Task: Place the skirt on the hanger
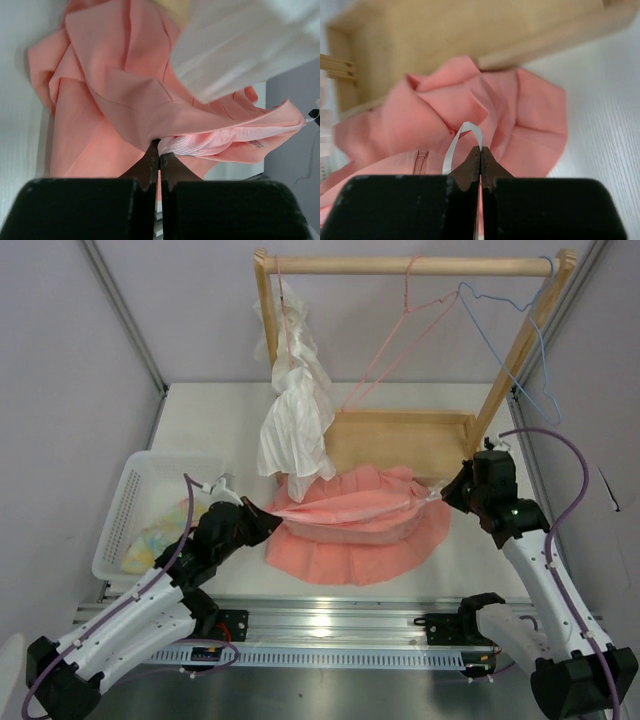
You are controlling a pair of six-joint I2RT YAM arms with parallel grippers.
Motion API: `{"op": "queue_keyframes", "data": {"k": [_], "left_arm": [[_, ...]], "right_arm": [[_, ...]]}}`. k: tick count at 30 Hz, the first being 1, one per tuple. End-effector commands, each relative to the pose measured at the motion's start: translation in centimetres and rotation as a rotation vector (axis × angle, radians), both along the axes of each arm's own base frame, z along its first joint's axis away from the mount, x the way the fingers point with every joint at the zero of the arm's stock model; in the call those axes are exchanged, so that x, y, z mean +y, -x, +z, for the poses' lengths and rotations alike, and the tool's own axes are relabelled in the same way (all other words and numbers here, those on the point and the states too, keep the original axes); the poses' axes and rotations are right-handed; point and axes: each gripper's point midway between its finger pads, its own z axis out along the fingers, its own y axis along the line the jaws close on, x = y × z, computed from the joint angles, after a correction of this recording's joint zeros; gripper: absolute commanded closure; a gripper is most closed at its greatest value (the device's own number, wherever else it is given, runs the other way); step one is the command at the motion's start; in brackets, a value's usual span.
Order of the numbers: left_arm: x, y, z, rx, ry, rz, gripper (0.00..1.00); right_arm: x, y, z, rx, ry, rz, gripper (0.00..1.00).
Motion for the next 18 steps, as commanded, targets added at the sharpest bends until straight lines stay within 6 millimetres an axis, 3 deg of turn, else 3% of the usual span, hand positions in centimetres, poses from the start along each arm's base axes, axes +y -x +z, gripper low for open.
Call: {"op": "queue_keyframes", "data": {"k": [1, 6, 11, 15, 18], "left_arm": [[-0.5, -0.5, -1.8, 0.051, 0.066, 0.039, 1.00], [-0.8, -0.5, -5.6, 0.130, 0.013, 0.027, 1.00], [-1.1, -0.6, -6.4, 0.103, -0.029, -0.020, 1.00], [-2.4, -1.1, -5.1, 0.026, -0.053, -0.123, 1.00], [-5.0, -0.7, -2.2, -0.102, -0.014, -0.303, 1.00]], "right_arm": [[-1.4, -0.4, -2.7, 0.004, -0.034, -0.062, 1.00], [-3.3, -0.1, -7.1, 0.080, -0.051, -0.119, 1.00], [-3.3, 0.2, -9.6, 0.128, -0.064, -0.109, 1.00], [-2.8, -0.1, -10.3, 0.140, -0.078, -0.087, 1.00], [-2.9, -0.7, -10.2, 0.133, -0.066, -0.087, 1.00]]}}
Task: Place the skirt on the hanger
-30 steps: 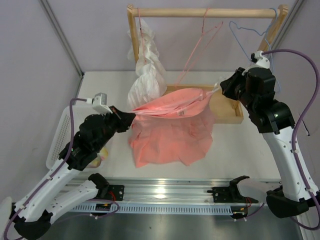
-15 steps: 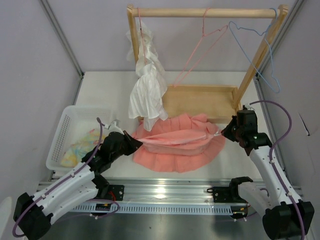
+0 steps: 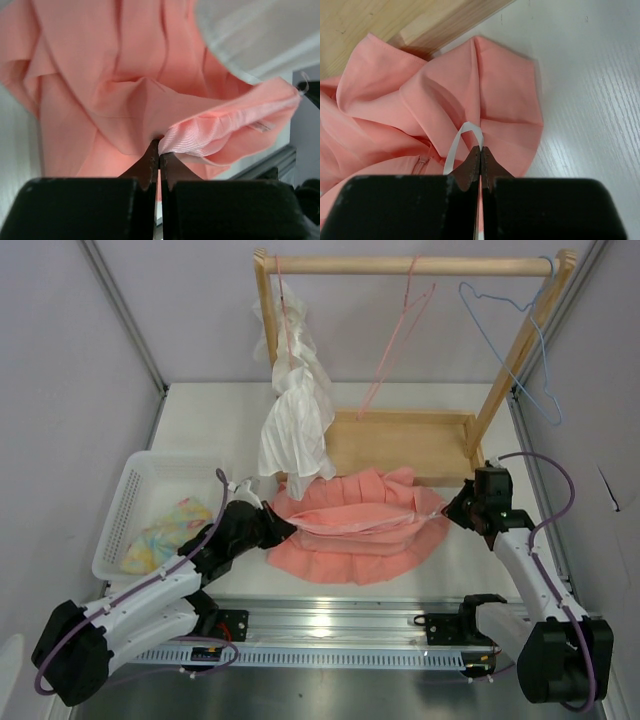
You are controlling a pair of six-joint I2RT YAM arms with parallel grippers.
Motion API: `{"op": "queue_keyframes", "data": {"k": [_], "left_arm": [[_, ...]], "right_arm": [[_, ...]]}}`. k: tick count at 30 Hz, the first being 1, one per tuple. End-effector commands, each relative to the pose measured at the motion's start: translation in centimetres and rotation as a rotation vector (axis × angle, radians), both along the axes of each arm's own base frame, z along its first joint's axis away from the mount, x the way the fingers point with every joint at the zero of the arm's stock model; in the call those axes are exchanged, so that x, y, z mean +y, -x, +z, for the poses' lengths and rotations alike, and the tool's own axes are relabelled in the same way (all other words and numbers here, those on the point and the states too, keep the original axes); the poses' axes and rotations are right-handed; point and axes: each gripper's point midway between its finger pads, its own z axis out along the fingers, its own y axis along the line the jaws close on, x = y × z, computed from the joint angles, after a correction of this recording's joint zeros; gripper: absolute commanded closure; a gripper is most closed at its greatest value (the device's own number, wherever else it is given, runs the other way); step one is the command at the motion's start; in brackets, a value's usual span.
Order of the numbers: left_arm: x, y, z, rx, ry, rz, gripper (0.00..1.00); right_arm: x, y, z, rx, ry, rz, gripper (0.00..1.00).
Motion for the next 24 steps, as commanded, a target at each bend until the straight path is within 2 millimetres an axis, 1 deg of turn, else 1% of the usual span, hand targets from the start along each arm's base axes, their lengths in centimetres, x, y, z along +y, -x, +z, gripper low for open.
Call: {"op": "queue_keyframes", "data": {"k": [1, 2, 3, 5, 6, 11, 12, 13, 14, 15, 18, 21, 22, 24], "left_arm": [[-2.7, -0.7, 4.6, -0.196, 0.068, -0.184, 1.00], [-3.3, -0.4, 5.4, -0.221, 0.090, -0.223, 0.98], [-3.4, -0.2, 5.7, -0.239, 0.101, -0.238, 0.95], [-3.1, -0.1, 6.5, -0.257, 0.123, -0.216, 0.86], [-3.0, -0.1, 6.5, -0.265, 0.122, -0.216, 0.84], [-1.9, 0.0, 7.0, -0.267, 0.076, -0.185, 0.87], [-2.0, 0.0, 7.7, -0.286, 0.081, -0.193, 0.90], [-1.9, 0.0, 8.1, -0.297, 0.080, -0.193, 0.96], [-1.4, 0.2, 7.5, -0.272, 0.056, -0.183, 0.99], [-1.1, 0.0, 7.9, -0.278, 0.047, -0.163, 1.00], [-0.4, -0.1, 7.1, -0.250, 0.007, -0.135, 1.00], [1.5, -0.9, 5.5, -0.176, -0.072, -0.019, 1.00], [2.7, -1.2, 4.7, -0.137, -0.106, 0.054, 1.00], [3.6, -1.5, 4.5, -0.124, -0.118, 0.105, 1.00]], "right_arm": [[-0.4, -1.7, 0.9, -0.063, 0.027, 0.003, 1.00], [-0.6, -1.7, 0.7, -0.054, 0.032, 0.000, 1.00], [-0.7, -1.8, 0.5, -0.048, 0.039, -0.003, 1.00], [-0.7, -1.9, -0.1, -0.035, 0.044, -0.002, 1.00], [-0.8, -1.8, -0.3, -0.027, 0.047, -0.004, 1.00], [-1.0, -2.1, -1.4, -0.002, 0.060, -0.003, 1.00], [-1.0, -2.2, -1.4, 0.000, 0.061, -0.004, 1.00], [-1.1, -2.3, -1.4, -0.002, 0.061, -0.005, 1.00], [-1.1, -2.4, -1.3, -0.008, 0.061, -0.008, 1.00], [-1.0, -2.4, -1.3, -0.008, 0.061, -0.006, 1.00], [-1.1, -2.5, -1.2, -0.009, 0.064, -0.009, 1.00], [-1.2, -2.5, -1.4, -0.003, 0.069, -0.007, 1.00], [-1.3, -2.4, -1.5, 0.000, 0.070, -0.009, 1.00], [-1.4, -2.6, -1.2, -0.008, 0.070, -0.012, 1.00]]}}
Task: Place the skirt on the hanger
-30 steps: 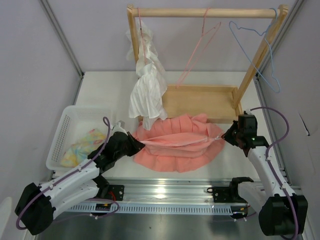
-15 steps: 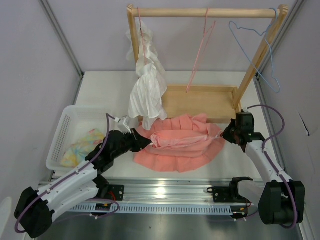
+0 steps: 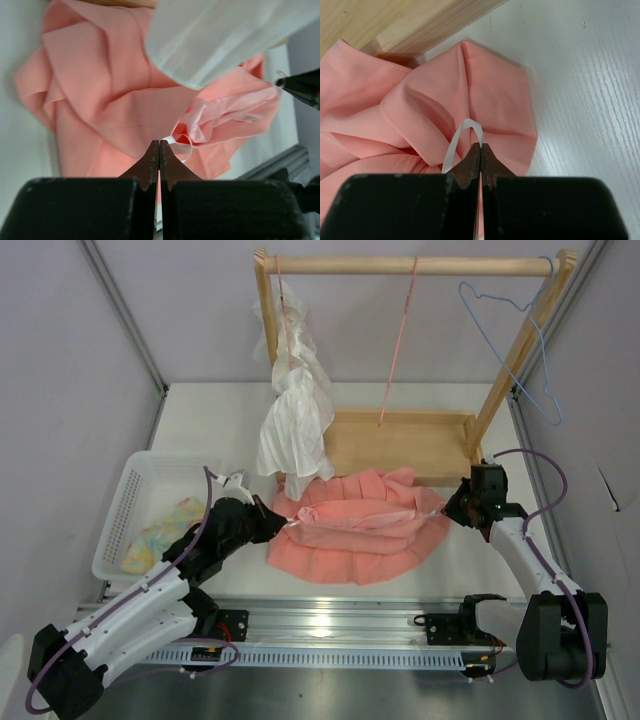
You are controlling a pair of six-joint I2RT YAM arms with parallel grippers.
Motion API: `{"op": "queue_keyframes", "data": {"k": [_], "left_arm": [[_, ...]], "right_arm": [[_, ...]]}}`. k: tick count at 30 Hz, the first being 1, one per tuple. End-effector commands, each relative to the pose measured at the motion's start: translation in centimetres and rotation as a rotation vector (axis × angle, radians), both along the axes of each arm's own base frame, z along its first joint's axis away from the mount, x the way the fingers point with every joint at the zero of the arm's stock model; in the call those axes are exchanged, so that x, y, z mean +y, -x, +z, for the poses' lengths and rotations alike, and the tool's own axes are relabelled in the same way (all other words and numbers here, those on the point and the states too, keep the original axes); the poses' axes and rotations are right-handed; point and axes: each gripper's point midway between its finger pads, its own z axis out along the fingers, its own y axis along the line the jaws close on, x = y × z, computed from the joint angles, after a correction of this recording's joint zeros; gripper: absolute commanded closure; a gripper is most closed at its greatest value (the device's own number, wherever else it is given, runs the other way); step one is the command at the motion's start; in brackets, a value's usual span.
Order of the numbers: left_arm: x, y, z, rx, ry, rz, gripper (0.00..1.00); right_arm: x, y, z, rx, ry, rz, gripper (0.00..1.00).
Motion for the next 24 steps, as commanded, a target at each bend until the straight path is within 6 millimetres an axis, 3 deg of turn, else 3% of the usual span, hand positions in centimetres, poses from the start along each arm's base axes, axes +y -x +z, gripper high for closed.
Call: {"op": "queue_keyframes", "data": {"k": [1, 4, 5, 7, 9, 11, 12, 14, 15, 16, 17, 18, 20, 22, 23, 24], "left_arm": [[3.4, -1.4, 0.4, 0.017, -0.055, 0.201, 1.00], [5.6, -1.8, 1.8, -0.004, -0.065, 0.289, 1.00], [6.6, -2.6, 3.7, -0.034, -0.045, 0.330, 1.00], [7.9, -2.6, 4.2, -0.025, -0.059, 0.358, 1.00], [9.2, -3.5, 6.8, -0.066, -0.032, 0.397, 1.00], [10.4, -3.9, 8.3, -0.082, -0.023, 0.430, 1.00], [10.4, -4.1, 10.4, -0.124, 0.000, 0.423, 1.00], [10.3, -4.5, 12.0, -0.146, 0.005, 0.417, 1.00], [10.2, -4.5, 15.0, -0.197, 0.024, 0.406, 1.00], [10.2, -4.6, 15.7, -0.206, 0.021, 0.407, 1.00], [10.3, -4.6, 16.5, -0.217, 0.021, 0.409, 1.00], [10.4, -4.6, 18.8, -0.264, 0.037, 0.405, 1.00], [9.8, -5.0, 20.0, -0.276, 0.043, 0.380, 1.00], [8.1, -4.9, 20.2, -0.266, 0.083, 0.293, 1.00], [7.2, -4.8, 19.2, -0.239, 0.093, 0.248, 1.00], [6.4, -4.6, 19.9, -0.280, 0.132, 0.207, 1.00]], "right_arm": [[-0.9, -1.2, 1.1, -0.050, 0.032, -0.011, 1.00], [-1.3, -1.3, 1.7, -0.060, 0.039, -0.014, 1.00], [-2.1, -1.3, 1.8, -0.058, 0.038, -0.037, 1.00], [-2.3, -1.5, 2.6, -0.077, 0.026, -0.036, 1.00], [-2.7, -1.6, 3.0, -0.079, 0.016, -0.045, 1.00], [-2.9, -2.0, 4.5, -0.102, 0.012, -0.044, 1.00], [-2.8, -2.1, 5.1, -0.109, 0.005, -0.042, 1.00], [-2.6, -2.8, 8.3, -0.176, -0.010, -0.036, 1.00], [-2.5, -2.9, 9.2, -0.183, -0.013, -0.037, 1.00], [-2.6, -3.5, 11.8, -0.237, -0.011, -0.040, 1.00], [-2.7, -3.7, 13.0, -0.256, -0.011, -0.046, 1.00], [-3.1, -3.7, 14.0, -0.265, -0.015, -0.060, 1.00], [-2.6, -4.6, 16.8, -0.320, -0.057, -0.044, 1.00], [-1.6, -4.9, 17.9, -0.327, -0.089, -0.013, 1.00], [-1.4, -5.2, 18.4, -0.334, -0.089, -0.007, 1.00], [-1.1, -5.1, 18.3, -0.330, -0.084, -0.006, 1.00]]}}
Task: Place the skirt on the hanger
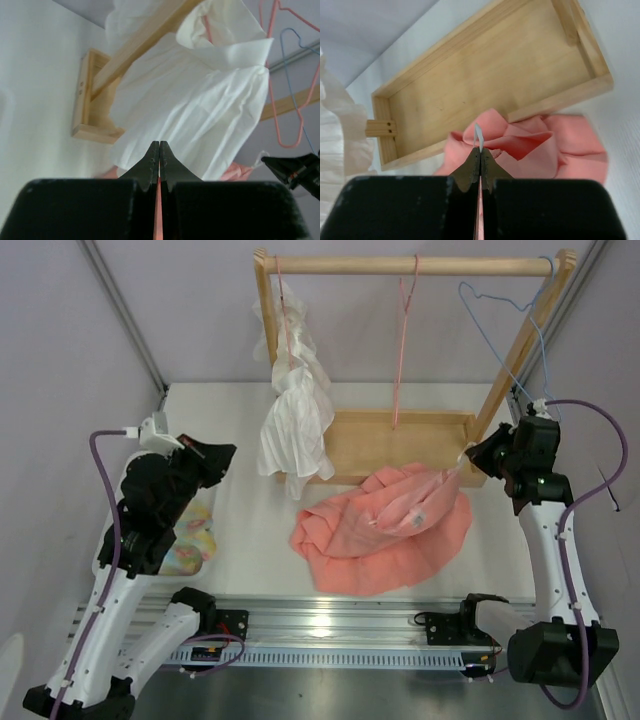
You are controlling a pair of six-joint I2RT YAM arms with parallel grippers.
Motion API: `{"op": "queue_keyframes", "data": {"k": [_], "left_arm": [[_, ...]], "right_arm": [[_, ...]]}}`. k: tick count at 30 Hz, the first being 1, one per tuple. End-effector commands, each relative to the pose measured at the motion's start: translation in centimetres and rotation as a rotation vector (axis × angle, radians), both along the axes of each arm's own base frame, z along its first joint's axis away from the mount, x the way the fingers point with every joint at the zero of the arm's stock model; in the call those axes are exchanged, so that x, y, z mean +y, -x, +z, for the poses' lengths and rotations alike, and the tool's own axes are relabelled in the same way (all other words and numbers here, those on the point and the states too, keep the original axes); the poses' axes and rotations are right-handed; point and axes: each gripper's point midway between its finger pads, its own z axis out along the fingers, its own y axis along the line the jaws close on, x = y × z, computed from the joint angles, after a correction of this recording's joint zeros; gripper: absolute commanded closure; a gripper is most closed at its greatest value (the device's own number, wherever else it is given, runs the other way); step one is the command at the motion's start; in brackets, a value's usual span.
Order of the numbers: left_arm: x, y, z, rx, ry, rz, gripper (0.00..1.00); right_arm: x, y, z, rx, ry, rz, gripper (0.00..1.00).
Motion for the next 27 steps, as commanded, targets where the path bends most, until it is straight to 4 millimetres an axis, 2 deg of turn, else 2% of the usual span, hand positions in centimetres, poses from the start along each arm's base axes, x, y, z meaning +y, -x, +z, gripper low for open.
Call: {"op": "queue_keyframes", "data": {"k": [1, 2, 3, 5, 6, 7, 8, 9, 11, 12, 13, 14, 15, 17, 19, 20, 21, 22, 23, 24, 26, 27], "left_arm": [[-3.6, 0.7, -3.7, 0.047, 0.004, -0.201, 1.00], [-4.5, 1.2, -4.4, 0.050, 0.011, -0.246, 1.00], [-6.7, 2.4, -3.4, -0.019, 0.040, -0.360, 1.00], [-8.7, 3.6, -7.4, 0.019, 0.042, -0.435, 0.98], [-10.9, 5.3, -7.5, -0.005, 0.036, -0.516, 0.96], [-11.3, 5.3, -9.1, 0.018, 0.005, -0.501, 0.94], [-12.1, 5.7, -9.8, 0.028, -0.017, -0.520, 0.92], [-13.9, 7.1, -10.0, 0.011, -0.034, -0.584, 0.89], [-15.0, 6.9, -11.0, 0.022, -0.078, -0.563, 0.83], [-16.3, 7.7, -10.5, 0.007, -0.088, -0.600, 0.80], [-16.9, 7.7, -10.6, 0.007, -0.108, -0.607, 0.78], [-17.7, 7.2, -12.1, 0.031, -0.165, -0.594, 0.72], [-19.3, 7.8, -10.6, 0.003, -0.168, -0.625, 0.70], [-21.5, 7.3, -11.7, 0.030, -0.242, -0.634, 0.66], [-24.2, 8.1, -9.9, -0.007, -0.288, -0.678, 0.66], [-25.2, 8.6, -10.2, -0.004, -0.322, -0.695, 0.63], [-26.6, 9.9, -12.7, 0.027, -0.426, -0.727, 0.63], [-28.2, 10.4, -10.7, -0.003, -0.418, -0.744, 0.63], [-29.0, 11.2, -11.2, -0.001, -0.453, -0.762, 0.62], [-30.1, 12.9, -13.4, 0.019, -0.530, -0.807, 0.62], [-31.8, 14.0, -13.4, 0.015, -0.562, -0.827, 0.62], [-33.0, 15.1, -14.6, 0.022, -0.593, -0.855, 0.62]], "right_arm": [[1.8, 0.1, 1.4, -0.016, -0.015, 0.048, 1.00], [1.9, 0.5, 0.4, 0.001, -0.013, 0.050, 1.00], [2.2, 0.7, -0.2, 0.009, -0.019, 0.054, 1.00], [3.0, 1.3, -1.3, 0.020, -0.025, 0.075, 1.00], [3.7, 2.1, -2.6, 0.040, -0.032, 0.084, 1.00], [4.2, 2.6, -3.2, 0.047, -0.027, 0.096, 1.00], [5.7, 3.2, -3.6, 0.046, -0.019, 0.136, 1.00], [6.0, 3.5, -4.1, 0.049, -0.002, 0.128, 1.00], [7.6, 4.9, -5.1, 0.068, 0.005, 0.162, 1.00], [7.9, 5.2, -5.3, 0.069, 0.008, 0.165, 1.00], [7.7, 5.3, -5.6, 0.067, 0.020, 0.148, 1.00], [8.1, 5.6, -5.7, 0.072, 0.025, 0.160, 1.00], [8.3, 5.7, -5.8, 0.073, 0.028, 0.163, 1.00], [8.1, 5.8, -6.3, 0.080, 0.044, 0.154, 1.00], [8.1, 5.8, -6.4, 0.084, 0.048, 0.154, 1.00], [8.0, 5.7, -6.6, 0.089, 0.057, 0.153, 1.00], [8.0, 5.6, -6.5, 0.087, 0.057, 0.150, 1.00], [8.0, 5.5, -6.6, 0.091, 0.062, 0.151, 1.00], [8.0, 5.4, -6.7, 0.093, 0.062, 0.149, 1.00], [8.0, 5.3, -6.7, 0.093, 0.062, 0.152, 1.00], [8.1, 5.2, -6.6, 0.089, 0.060, 0.156, 1.00], [8.1, 5.2, -6.7, 0.090, 0.061, 0.156, 1.00]]}}
